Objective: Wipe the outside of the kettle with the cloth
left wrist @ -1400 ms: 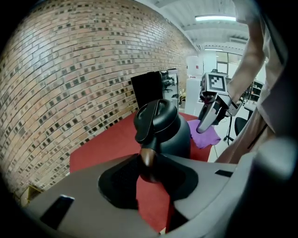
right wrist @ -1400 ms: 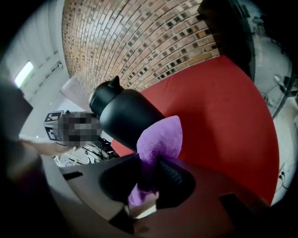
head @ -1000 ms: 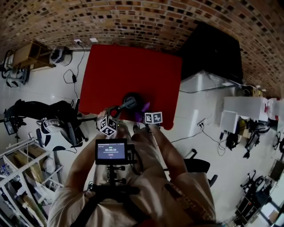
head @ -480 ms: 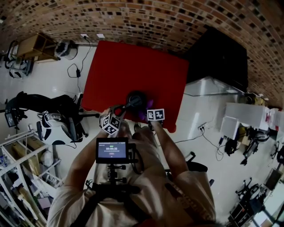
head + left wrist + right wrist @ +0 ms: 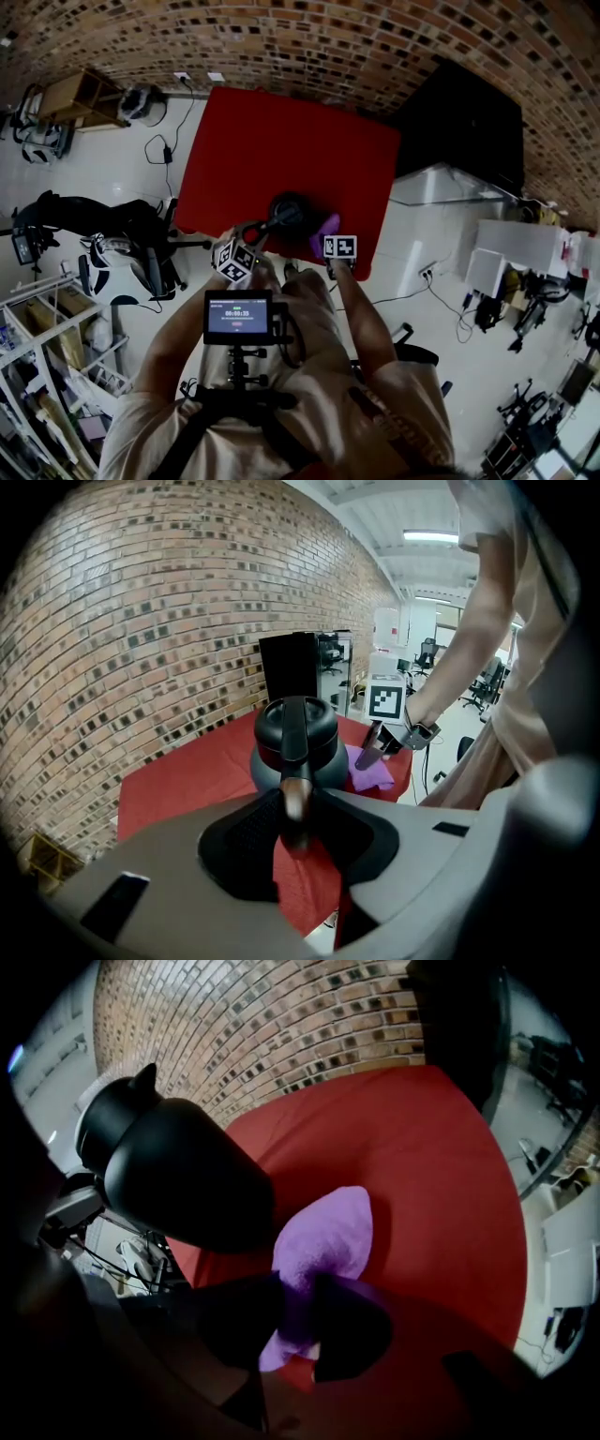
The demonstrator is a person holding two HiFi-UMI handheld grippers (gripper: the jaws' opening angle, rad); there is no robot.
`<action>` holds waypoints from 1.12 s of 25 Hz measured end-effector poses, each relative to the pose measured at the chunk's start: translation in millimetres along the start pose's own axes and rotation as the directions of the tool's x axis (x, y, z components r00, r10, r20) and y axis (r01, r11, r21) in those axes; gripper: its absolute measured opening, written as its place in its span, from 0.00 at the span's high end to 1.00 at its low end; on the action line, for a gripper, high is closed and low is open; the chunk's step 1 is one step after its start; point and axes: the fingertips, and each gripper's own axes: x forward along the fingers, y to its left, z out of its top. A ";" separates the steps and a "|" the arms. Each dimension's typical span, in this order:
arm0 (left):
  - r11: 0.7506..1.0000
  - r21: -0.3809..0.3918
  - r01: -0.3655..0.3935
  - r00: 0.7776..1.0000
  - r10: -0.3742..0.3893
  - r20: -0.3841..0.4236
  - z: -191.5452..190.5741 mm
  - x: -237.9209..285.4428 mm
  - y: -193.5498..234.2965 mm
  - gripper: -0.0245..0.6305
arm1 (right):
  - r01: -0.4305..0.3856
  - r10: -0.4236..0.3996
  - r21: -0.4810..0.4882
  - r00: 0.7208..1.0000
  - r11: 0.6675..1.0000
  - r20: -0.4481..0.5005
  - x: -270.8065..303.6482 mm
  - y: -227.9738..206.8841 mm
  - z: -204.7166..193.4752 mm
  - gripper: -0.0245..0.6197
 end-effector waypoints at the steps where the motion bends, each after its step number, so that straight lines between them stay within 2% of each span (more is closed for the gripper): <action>1: 1.000 -0.005 -0.001 1.000 0.001 0.001 -0.6 0.3 -0.5 0.80 | 0.007 -0.007 0.025 1.000 1.000 0.006 -2.8 -7.5 -2.7 0.81; 6: 0.999 -0.041 -0.015 1.000 0.016 0.027 1.6 0.3 2.3 0.79 | -0.100 0.087 0.105 0.989 0.989 0.121 -23.7 -10.0 3.6 0.81; 9: 0.994 -0.104 0.015 0.999 -0.010 0.049 3.3 -3.1 0.4 0.76 | -0.150 0.130 0.089 0.972 0.985 0.193 -40.2 -2.4 14.6 0.81; 12: 0.986 -0.161 0.035 0.995 -0.019 0.103 9.8 -15.0 -0.6 0.71 | -0.162 0.139 0.074 0.959 0.984 0.246 -55.9 3.3 28.7 0.81; 15: 0.973 -0.227 0.046 0.987 -0.010 0.160 18.3 -36.3 -1.5 0.71 | -0.173 0.149 0.065 0.951 0.983 0.273 -64.9 6.7 34.1 0.81; 19: 0.931 -0.362 0.039 0.973 0.047 0.226 18.5 -60.3 13.2 0.71 | -0.199 0.179 0.027 0.928 0.980 0.325 -84.9 17.3 43.4 0.81; 22: 0.888 -0.460 0.017 0.961 0.112 0.252 14.6 -81.8 31.9 0.71 | -0.226 0.214 -0.014 0.896 0.974 0.388 -109.6 30.8 49.4 0.81; 26: 0.850 -0.526 0.006 0.938 0.177 0.297 17.5 -112.4 51.8 0.71 | -0.242 0.244 -0.066 0.847 0.968 0.472 -152.1 48.5 54.2 0.81; 28: 0.835 -0.550 0.029 0.926 0.185 0.329 21.3 -124.9 57.5 0.71 | -0.228 0.244 -0.094 0.824 0.969 0.511 -175.1 56.6 57.5 0.81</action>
